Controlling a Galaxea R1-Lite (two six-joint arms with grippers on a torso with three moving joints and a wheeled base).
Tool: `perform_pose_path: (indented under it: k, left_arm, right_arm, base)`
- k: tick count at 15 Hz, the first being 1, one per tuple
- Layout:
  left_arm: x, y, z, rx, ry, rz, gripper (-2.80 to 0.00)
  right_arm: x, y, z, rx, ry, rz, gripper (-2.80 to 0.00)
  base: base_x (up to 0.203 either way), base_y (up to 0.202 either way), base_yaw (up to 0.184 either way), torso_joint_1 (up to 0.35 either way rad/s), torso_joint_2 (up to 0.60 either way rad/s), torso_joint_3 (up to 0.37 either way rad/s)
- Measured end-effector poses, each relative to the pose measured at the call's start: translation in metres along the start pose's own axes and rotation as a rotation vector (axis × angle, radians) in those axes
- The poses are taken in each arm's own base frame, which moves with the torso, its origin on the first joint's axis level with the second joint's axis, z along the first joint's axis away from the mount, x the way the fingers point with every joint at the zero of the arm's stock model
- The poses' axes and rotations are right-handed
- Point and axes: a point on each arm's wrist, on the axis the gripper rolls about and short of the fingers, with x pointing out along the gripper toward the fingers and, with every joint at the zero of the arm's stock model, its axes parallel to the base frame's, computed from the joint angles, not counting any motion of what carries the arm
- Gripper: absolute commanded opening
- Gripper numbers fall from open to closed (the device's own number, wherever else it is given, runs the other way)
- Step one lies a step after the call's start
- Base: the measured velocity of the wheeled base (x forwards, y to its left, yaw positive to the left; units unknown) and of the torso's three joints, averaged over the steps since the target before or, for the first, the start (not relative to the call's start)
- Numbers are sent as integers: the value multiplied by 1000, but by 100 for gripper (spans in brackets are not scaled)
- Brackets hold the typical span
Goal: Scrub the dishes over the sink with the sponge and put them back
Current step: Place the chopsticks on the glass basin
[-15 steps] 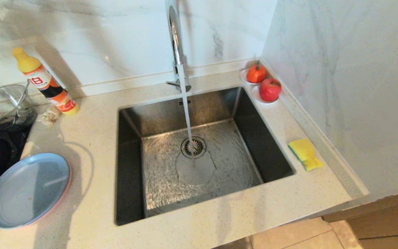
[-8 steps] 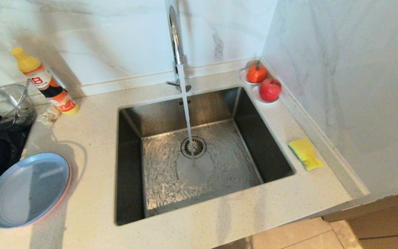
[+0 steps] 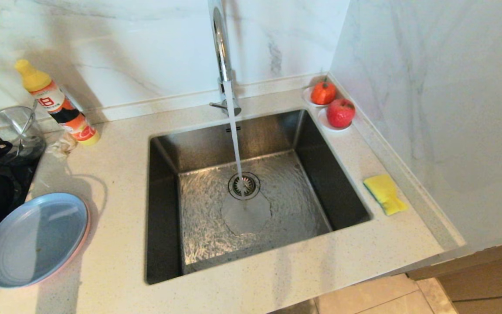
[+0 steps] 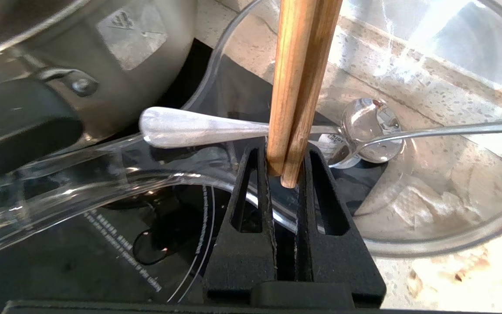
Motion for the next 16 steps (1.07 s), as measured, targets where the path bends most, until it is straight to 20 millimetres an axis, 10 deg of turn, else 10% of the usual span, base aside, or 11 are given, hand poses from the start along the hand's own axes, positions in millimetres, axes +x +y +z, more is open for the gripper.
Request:
perform_pose_path:
  k: [9,10,16]
  left_arm:
    - [7,-19,0,-6,-16,-43,-280]
    - [7,-19,-1,-3,-13,-38,0]
    - [5,-20,4,-2,-27,-44,0]
  right_arm:
    - [0,0,0,0,-1,1,-280]
    - [0,0,0,-1,-1,1,-280]
    - [0,0,0,0,-1,0,-280]
  base:
    - [0,0,0,0,0,0]
    - [0,0,0,0,0,0]
    - [0,0,0,0,0,0]
